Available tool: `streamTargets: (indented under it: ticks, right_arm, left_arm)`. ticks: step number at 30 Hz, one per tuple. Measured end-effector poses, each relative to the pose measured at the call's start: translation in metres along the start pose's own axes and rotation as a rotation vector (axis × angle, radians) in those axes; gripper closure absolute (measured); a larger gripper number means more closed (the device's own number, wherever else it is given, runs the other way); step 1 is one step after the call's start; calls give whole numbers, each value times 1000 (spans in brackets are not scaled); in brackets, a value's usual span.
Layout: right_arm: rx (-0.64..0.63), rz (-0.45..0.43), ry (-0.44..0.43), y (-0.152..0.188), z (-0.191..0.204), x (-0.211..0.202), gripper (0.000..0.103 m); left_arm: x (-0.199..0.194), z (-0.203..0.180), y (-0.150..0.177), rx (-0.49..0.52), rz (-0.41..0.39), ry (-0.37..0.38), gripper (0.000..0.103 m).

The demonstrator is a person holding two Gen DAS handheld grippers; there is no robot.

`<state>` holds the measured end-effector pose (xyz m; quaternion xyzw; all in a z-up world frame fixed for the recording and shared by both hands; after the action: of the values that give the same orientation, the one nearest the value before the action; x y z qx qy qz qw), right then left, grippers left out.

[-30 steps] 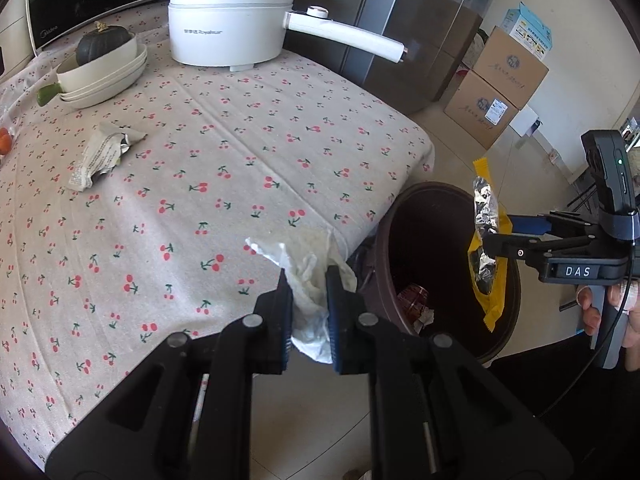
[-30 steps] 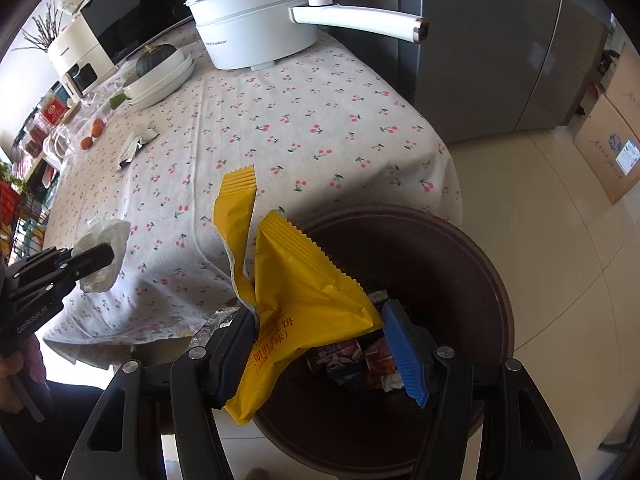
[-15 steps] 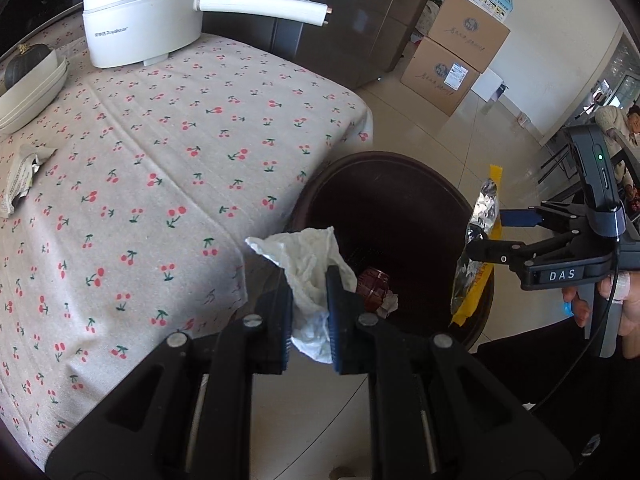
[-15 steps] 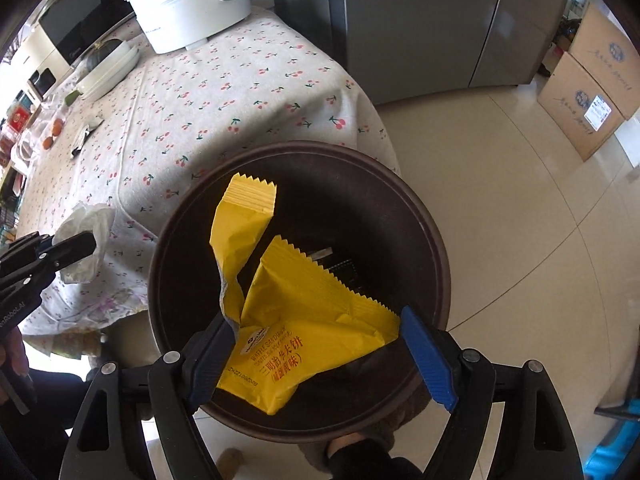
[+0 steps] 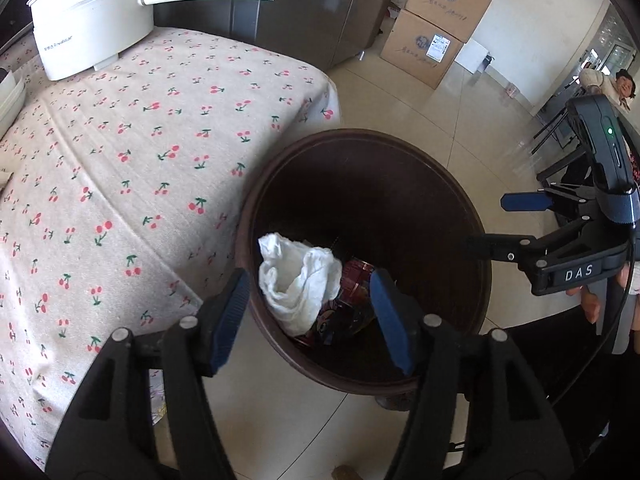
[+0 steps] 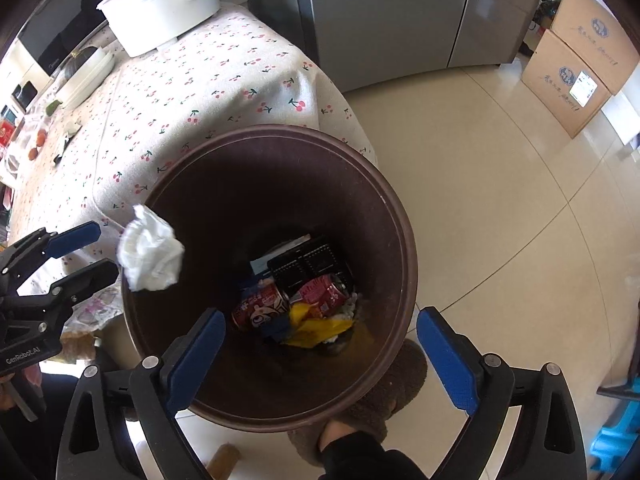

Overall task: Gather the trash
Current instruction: 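Move the left tool to the white snack wrapper and grasp it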

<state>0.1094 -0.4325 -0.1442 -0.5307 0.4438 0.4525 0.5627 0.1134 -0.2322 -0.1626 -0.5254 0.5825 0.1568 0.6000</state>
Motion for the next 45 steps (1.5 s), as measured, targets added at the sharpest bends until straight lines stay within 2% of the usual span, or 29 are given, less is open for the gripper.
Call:
streamTargets:
  ticks: [3,11,20,24,28,34,37,40,45]
  right_arm:
    - [0,2,4,0,0,0,5]
    - [-21,0,5,-6,12,0,5]
    - [-83,-10,-6,-33,50,-4,4]
    - [-137,-32,-24,-54,83,-10,4]
    - [-203,-48,-50,-75,120,-12,4]
    - [-308,-42,-50,-92,162,-4,4]
    - [-329,-38,-49,-98,170,-1,4]
    - [-319,-35,-48,-104,169,0,4]
    - [-297,-31,-55,-112,167,2,4]
  left_arm:
    - [-3,5,0,1,-7,-29,29]
    - [-13,31,7,-27,6,-110,16]
    - [-50,100,7,-145,-11,-195,15]
    - [-64,143,4,-220,-15,-230,15]
    - [-75,188,-2,-257,-17,-299,15]
    - [-73,263,-16,-292,-19,-393,15]
    - [-63,296,-23,-306,-17,-428,15]
    - [-51,320,-31,-312,-28,-429,15]
    - [-36,341,-44,-324,-66,-376,16]
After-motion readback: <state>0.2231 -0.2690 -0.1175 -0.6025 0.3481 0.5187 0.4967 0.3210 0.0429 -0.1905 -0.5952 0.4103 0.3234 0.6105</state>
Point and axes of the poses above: each gripper's, at about its wrist camera, not at the fingertips, and x roughly the way its jaws point, z to its left, y to its underside, the point moved 7 cm from there along x, roughly the way its jaws point, and after that the axes turned 2 degrees about -x, right-handed, at the moved point
